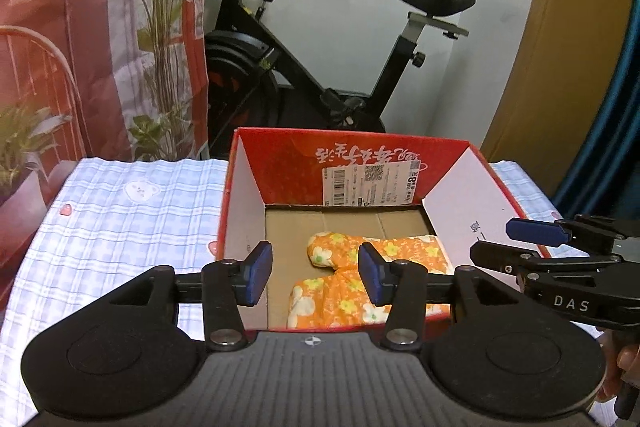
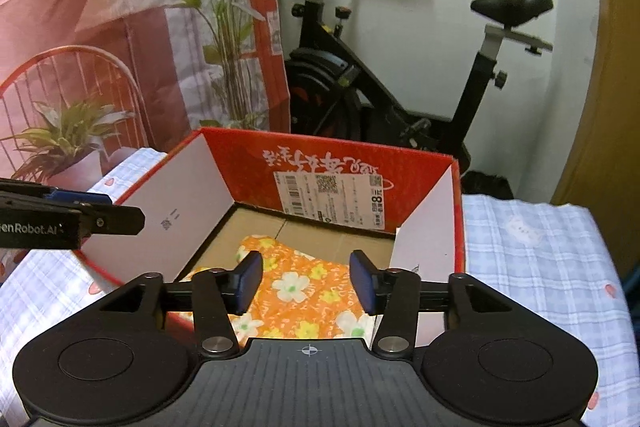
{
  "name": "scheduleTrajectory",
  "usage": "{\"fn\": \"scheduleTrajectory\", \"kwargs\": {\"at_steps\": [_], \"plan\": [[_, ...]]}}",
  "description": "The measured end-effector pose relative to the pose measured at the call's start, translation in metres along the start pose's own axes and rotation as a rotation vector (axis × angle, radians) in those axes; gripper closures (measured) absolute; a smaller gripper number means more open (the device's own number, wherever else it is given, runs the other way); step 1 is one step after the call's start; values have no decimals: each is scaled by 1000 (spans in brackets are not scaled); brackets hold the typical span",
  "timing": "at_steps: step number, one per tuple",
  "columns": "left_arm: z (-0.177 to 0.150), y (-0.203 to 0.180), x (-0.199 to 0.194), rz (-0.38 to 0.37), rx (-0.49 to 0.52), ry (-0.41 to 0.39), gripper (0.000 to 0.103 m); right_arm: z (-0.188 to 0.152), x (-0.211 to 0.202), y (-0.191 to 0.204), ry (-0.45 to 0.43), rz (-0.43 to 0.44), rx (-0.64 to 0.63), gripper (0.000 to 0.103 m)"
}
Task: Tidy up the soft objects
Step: 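Lower the oven mitt into the box and open both grippers, then grasp the blue-and-white snack bag with both grippers beside the box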
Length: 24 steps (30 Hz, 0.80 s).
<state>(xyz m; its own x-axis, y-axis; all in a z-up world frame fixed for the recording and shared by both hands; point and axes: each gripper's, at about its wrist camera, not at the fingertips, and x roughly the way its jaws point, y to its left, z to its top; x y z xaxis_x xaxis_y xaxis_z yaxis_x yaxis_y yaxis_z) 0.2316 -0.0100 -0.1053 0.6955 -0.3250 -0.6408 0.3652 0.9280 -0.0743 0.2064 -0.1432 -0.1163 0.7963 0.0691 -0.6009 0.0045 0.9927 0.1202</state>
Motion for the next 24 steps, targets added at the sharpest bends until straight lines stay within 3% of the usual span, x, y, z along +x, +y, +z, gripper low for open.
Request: {"fn": "scheduleTrajectory", "kwargs": {"at_steps": [12,24], "plan": [[-33,10,-62,-14,11,-49,51,-25,-57,14,-70,-9,23,48],[-73,38,-77,-28,-40,-22,51,-61,-77,35,-67,12,2,48]]}}
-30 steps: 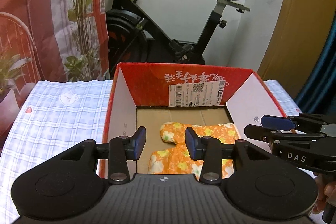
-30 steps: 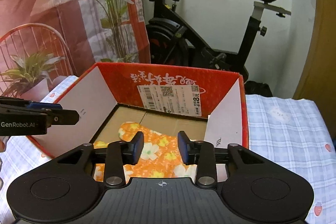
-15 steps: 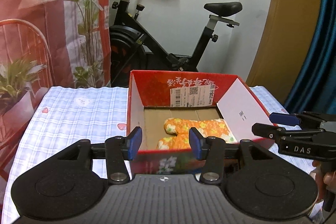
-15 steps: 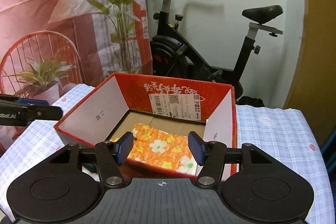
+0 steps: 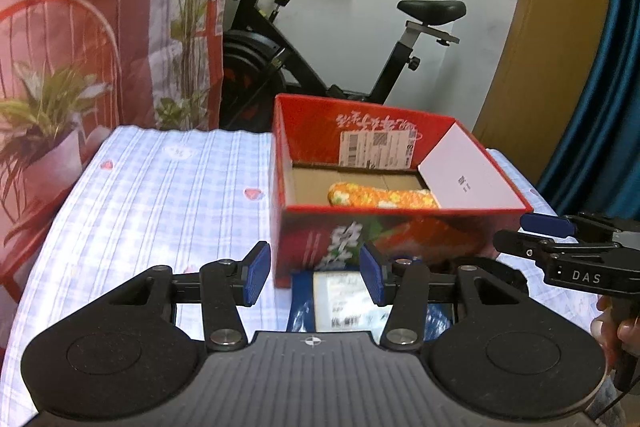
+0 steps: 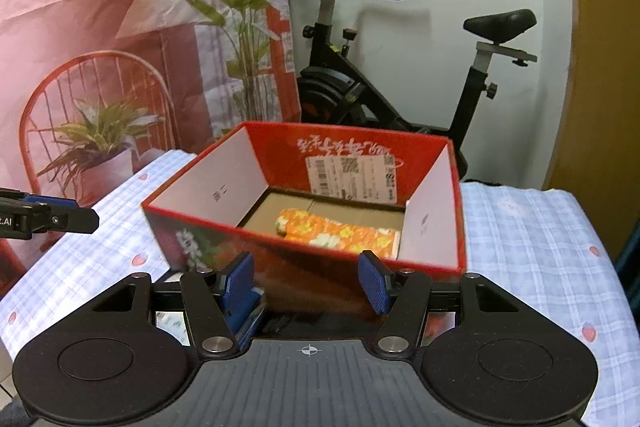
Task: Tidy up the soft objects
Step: 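Grasp the blue-and-white snack bag with both grippers beside the box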
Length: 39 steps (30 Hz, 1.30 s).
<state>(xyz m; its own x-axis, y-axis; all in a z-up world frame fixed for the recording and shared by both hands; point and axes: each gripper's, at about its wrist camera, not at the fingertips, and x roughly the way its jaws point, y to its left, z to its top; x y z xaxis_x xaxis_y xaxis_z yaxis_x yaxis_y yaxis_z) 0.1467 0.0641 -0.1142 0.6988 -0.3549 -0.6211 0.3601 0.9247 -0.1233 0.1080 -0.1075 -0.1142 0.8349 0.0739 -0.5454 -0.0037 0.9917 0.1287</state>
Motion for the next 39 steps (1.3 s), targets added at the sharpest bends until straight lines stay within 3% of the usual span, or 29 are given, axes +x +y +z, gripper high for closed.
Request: {"fn": "scheduleTrajectory", "kwargs": {"at_steps": [12,21,28,35,39], "plan": [[-36,21,22,-55,-65,79,51,-35,12,29,66,65,0,49],[-60,27,62,-90,-116,133,51,-58,29,52,124,112,-30,50],[-66,42,95,-148,-226,178,50,-64,53,60,154,132,-47,65],[-71,38,99,-185,-244,177,47,-67,51,55,141,155,-48,80],[-69,34,99,-166,-233,180,60,-67,49,52,128,159,-19,85]]}}
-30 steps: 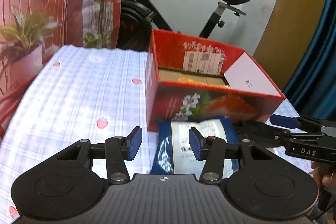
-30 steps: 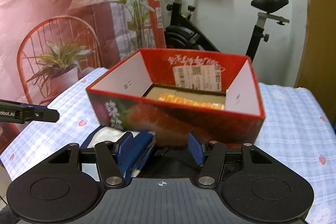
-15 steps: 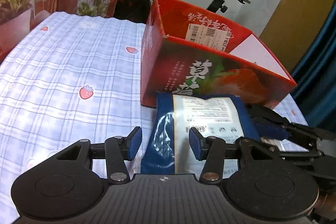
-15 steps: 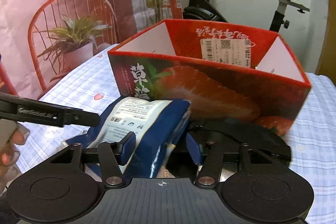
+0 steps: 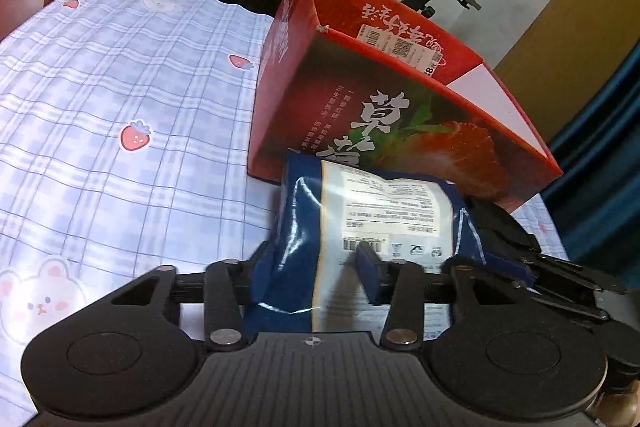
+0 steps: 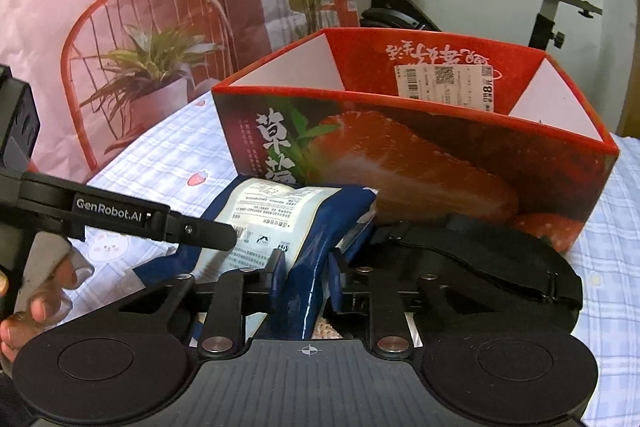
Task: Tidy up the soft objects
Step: 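Grasp the blue-and-white snack bag with both grippers beside the box, then lift the snack bag with both grippers and carry it over the box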
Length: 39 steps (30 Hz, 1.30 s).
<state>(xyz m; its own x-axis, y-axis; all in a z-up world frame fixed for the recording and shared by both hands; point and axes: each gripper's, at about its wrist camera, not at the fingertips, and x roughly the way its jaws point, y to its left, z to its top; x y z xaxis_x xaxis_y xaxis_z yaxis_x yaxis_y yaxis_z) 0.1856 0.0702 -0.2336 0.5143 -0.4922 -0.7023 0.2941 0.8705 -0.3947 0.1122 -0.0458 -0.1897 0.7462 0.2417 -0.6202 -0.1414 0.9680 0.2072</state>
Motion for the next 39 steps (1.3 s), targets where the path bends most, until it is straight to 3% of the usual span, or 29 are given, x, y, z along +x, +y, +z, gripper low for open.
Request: {"fn": "scheduleTrajectory", "kwargs": {"at_steps": [4,15,25,30,39], "plan": [[0,-4,-4,-11,16,-2,65,-1,-5,-5,-18,0,32,88],[-7,-29,-8,-38,127,-1,65,-12,-26,-25,-53,-36,58,90],[-2,-28,5,-48,117,7,64,-19,-25,-33,-57,-39,61,90],[-3,-37,9,-14,146,0,64,-19,-23,-33,-56,-38,76,89],[0,-47,-13,-43,174,-24,65,-13,-37,-25,-103,-27,61,91]]}}
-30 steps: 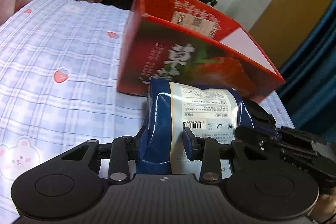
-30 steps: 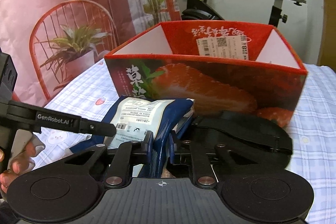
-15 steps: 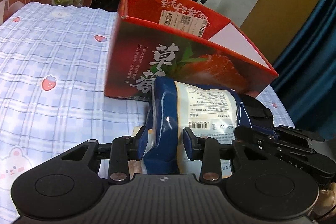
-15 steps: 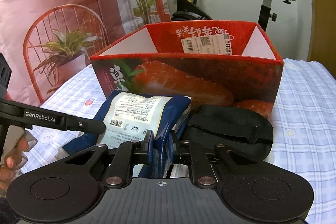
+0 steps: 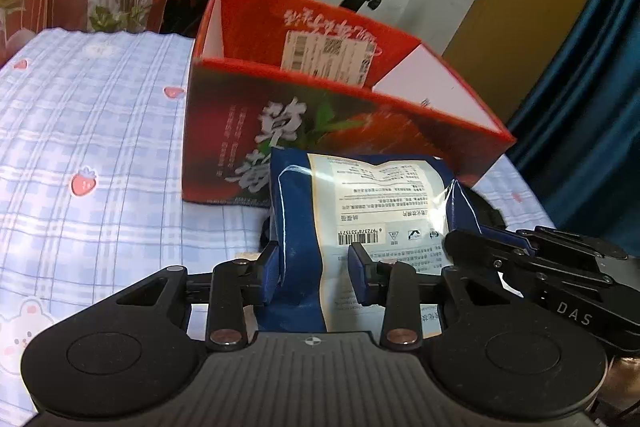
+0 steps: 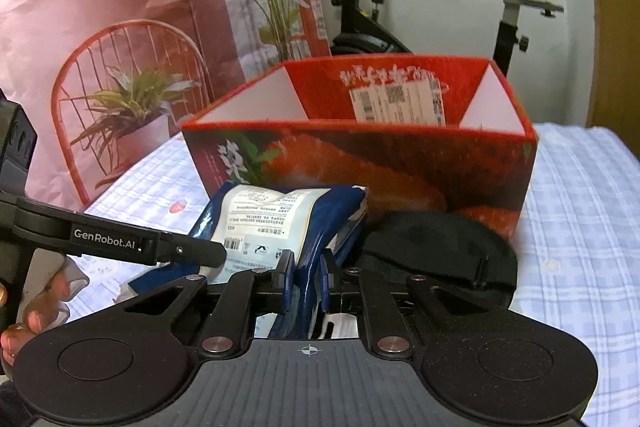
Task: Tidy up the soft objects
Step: 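Lift the snack bag with both grippers and carry it over the box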
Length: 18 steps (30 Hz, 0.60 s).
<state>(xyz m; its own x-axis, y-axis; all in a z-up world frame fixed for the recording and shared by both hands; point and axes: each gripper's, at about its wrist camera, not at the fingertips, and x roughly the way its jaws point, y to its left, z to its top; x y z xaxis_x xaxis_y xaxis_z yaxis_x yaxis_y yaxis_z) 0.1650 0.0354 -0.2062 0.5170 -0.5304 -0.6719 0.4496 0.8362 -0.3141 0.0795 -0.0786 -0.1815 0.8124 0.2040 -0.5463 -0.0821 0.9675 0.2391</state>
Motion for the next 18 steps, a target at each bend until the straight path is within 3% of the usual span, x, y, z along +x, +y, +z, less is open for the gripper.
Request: {"fn": "scheduleTrajectory", "kwargs": {"at_steps": [12,18], "plan": [[27,-21,-52,-36,40,-129,65,33,-38,13,-130,16,-65,92],[43,-28,-57,-50,50,-170,65,57,-50,13,-174,26,-91,92]]}}
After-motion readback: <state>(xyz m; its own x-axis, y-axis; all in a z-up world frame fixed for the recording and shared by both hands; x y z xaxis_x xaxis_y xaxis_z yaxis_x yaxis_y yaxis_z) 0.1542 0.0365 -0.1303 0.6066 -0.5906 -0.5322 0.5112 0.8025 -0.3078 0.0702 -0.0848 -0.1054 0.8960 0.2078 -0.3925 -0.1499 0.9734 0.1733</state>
